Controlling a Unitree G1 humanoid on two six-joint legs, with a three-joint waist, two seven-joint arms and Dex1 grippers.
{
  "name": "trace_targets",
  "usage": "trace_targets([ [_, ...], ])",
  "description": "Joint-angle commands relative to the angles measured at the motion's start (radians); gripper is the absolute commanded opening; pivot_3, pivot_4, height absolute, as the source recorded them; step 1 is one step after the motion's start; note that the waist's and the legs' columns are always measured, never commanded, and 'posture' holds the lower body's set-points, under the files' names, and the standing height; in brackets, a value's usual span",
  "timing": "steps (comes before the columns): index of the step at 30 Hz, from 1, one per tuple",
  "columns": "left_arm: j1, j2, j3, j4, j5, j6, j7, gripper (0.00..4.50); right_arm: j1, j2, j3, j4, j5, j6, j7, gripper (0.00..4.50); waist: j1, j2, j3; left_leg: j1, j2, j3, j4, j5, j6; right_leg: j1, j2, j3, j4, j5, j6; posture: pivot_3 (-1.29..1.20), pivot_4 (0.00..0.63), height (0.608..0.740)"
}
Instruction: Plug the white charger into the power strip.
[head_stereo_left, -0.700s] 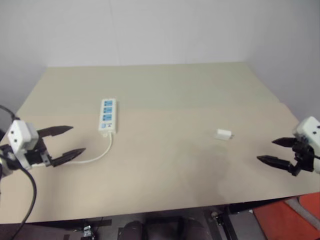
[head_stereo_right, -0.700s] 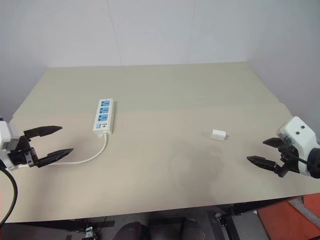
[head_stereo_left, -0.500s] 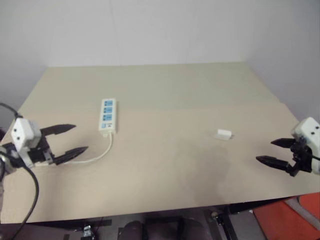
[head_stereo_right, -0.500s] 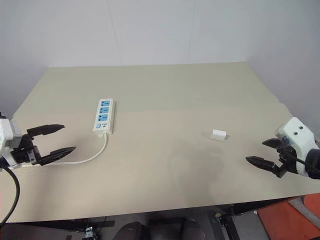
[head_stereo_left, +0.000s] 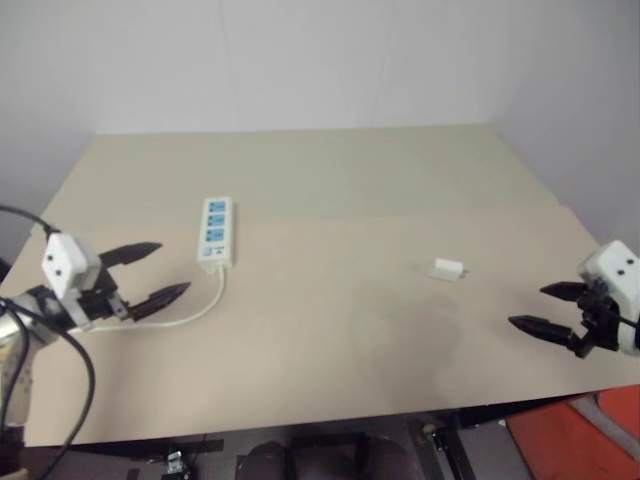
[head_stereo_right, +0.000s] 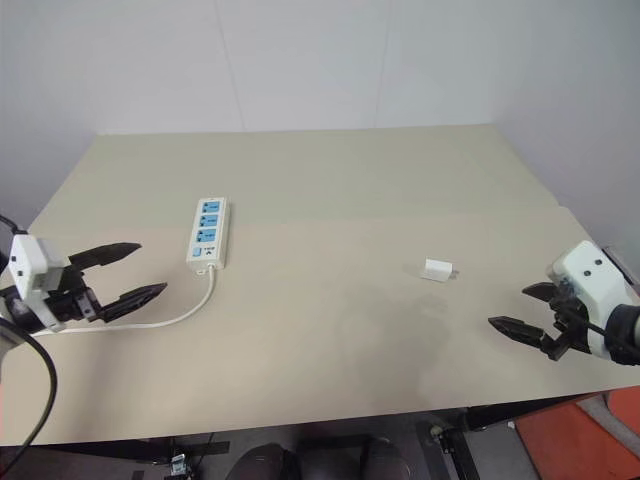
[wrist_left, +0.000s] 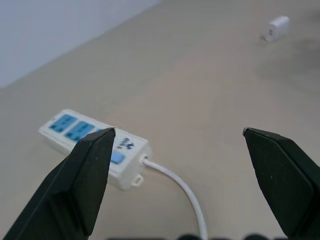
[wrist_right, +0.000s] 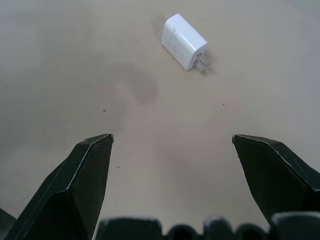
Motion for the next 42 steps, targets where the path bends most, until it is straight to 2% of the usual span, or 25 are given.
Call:
trace_targets([
  [1,-0.030,-0.106,-0.007,-0.053,0.093,-0.009,0.255,4.47,-0.048,0.005,0.025,0.014,-0.004,-0.034,-0.026,4.50,0.000,-0.001,0.000,0.001,0.000,0.000,0.000,0.000,0.000,0.001,0.000,0.000,0.000,0.000,0.000,0.00,0.150,0.740],
  [3,-0.036,-0.212,-0.038,-0.068,0.154,-0.035,0.393,4.47,-0.065,0.012,0.048,0.023,-0.007,-0.044,-0.034,4.50,0.002,-0.001,0.000,0.002,0.000,-0.001,0.000,0.000,0.000,0.002,0.000,0.000,0.000,0.000,0.000,0.00,0.150,0.740],
  [7,-0.055,-0.357,-0.098,-0.070,0.245,-0.033,0.577,4.47,-0.074,0.019,0.059,0.024,-0.009,-0.050,-0.044,4.50,0.004,-0.003,0.001,0.003,-0.001,-0.002,0.000,0.000,0.000,0.006,0.000,-0.002,-0.002,0.001,0.000,0.00,0.150,0.740],
  [9,-0.048,-0.410,-0.145,-0.073,0.269,-0.063,0.601,4.47,-0.062,0.023,0.045,0.011,-0.005,-0.044,-0.048,4.50,0.004,-0.003,0.001,0.003,0.000,-0.002,0.000,0.000,0.000,0.006,0.000,-0.002,-0.002,0.001,0.000,0.00,0.150,0.740],
  [12,-0.075,-0.462,-0.152,-0.047,0.287,-0.064,0.674,4.47,-0.028,0.032,0.021,-0.016,0.000,-0.036,-0.049,4.50,0.004,-0.004,0.002,0.004,0.000,-0.002,0.000,0.000,0.000,0.007,0.000,-0.002,-0.002,0.001,0.000,0.00,0.150,0.740],
  [20,-0.162,-0.515,-0.194,0.103,0.373,-0.144,0.791,4.47,0.014,0.048,0.005,-0.035,-0.006,-0.040,-0.068,4.50,0.003,-0.004,0.002,0.007,0.000,-0.002,0.000,-0.002,0.003,0.010,-0.001,-0.002,-0.003,0.001,0.000,0.00,0.150,0.740],
  [27,-0.244,-0.563,-0.220,0.283,0.375,-0.198,0.814,4.47,0.054,0.077,-0.015,-0.065,-0.013,-0.039,-0.097,4.50,0.005,-0.004,0.002,0.007,0.000,-0.002,0.000,-0.002,0.003,0.010,-0.001,-0.002,-0.004,0.001,0.000,0.00,0.150,0.740],
  [33,-0.269,-0.545,-0.258,0.402,0.400,-0.264,0.779,4.47,0.071,0.081,-0.020,-0.070,-0.017,-0.045,-0.109,4.50,0.003,-0.004,0.002,0.007,0.000,-0.002,0.000,-0.002,0.004,0.011,-0.001,-0.002,-0.004,0.001,0.000,0.00,0.150,0.740],
  [40,-0.290,-0.544,-0.257,0.435,0.395,-0.217,0.801,4.47,0.076,0.085,-0.023,-0.072,-0.016,-0.044,-0.120,4.50,0.003,-0.004,0.002,0.008,0.001,-0.002,0.000,-0.003,0.005,0.011,-0.001,-0.002,-0.004,0.001,0.000,0.00,0.150,0.740],
  [42,-0.292,-0.548,-0.257,0.437,0.389,-0.208,0.801,4.07,0.074,0.085,-0.019,-0.070,-0.017,-0.045,-0.122,4.50,0.004,-0.004,0.002,0.008,0.001,-0.003,0.000,-0.003,0.005,0.011,-0.001,-0.002,-0.004,0.001,0.000,0.00,0.150,0.740],
])
